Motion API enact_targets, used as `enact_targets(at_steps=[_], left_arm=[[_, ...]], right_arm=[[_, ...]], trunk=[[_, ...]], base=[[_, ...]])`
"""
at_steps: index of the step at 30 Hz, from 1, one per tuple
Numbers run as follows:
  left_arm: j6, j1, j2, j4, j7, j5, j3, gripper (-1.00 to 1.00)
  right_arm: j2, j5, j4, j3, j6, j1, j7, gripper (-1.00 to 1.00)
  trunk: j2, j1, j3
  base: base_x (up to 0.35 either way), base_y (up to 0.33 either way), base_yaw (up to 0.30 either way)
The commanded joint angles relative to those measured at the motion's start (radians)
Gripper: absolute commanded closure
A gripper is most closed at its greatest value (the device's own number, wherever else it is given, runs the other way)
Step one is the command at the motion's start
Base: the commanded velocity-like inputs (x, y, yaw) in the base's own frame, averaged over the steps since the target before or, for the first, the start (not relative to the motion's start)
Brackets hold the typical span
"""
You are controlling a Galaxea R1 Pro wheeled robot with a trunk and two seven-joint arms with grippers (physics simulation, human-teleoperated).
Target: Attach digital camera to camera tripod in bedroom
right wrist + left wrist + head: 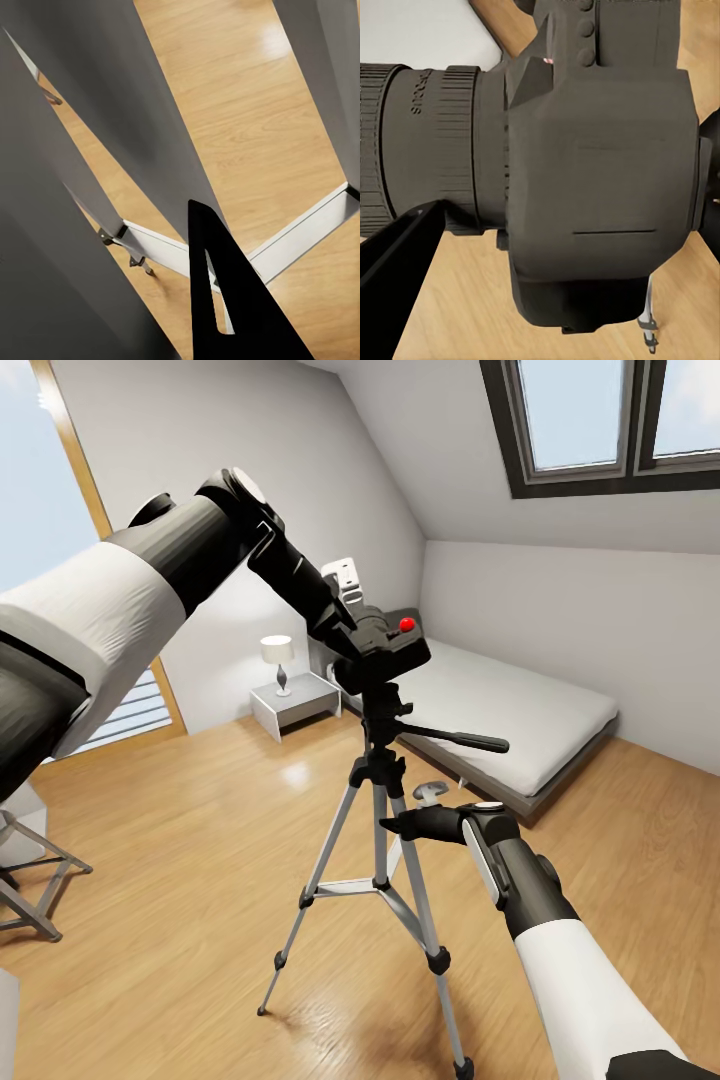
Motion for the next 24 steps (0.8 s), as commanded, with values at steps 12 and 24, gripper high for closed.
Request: enact_targets(at_steps=[12, 24], left_arm=[[0.012, -0.001, 0.000, 0.000, -0.005, -0.006, 0.002, 1.00], [0.044, -0.001, -0.005, -0.003, -0.005, -0.015, -0.005, 1.00]], right_arm=[[0.000, 0.052, 0.001, 0.000, -0.003, 0.000, 0.007, 1.00], [0.000, 0.052, 0.002, 0.000, -0.004, 0.000, 0.007, 1.00]], trunk=[[-0.002, 0.001, -0.002], [-0.002, 0.001, -0.002]], base=[[0.000, 0.000, 0.000], [0.000, 0.000, 0.000]])
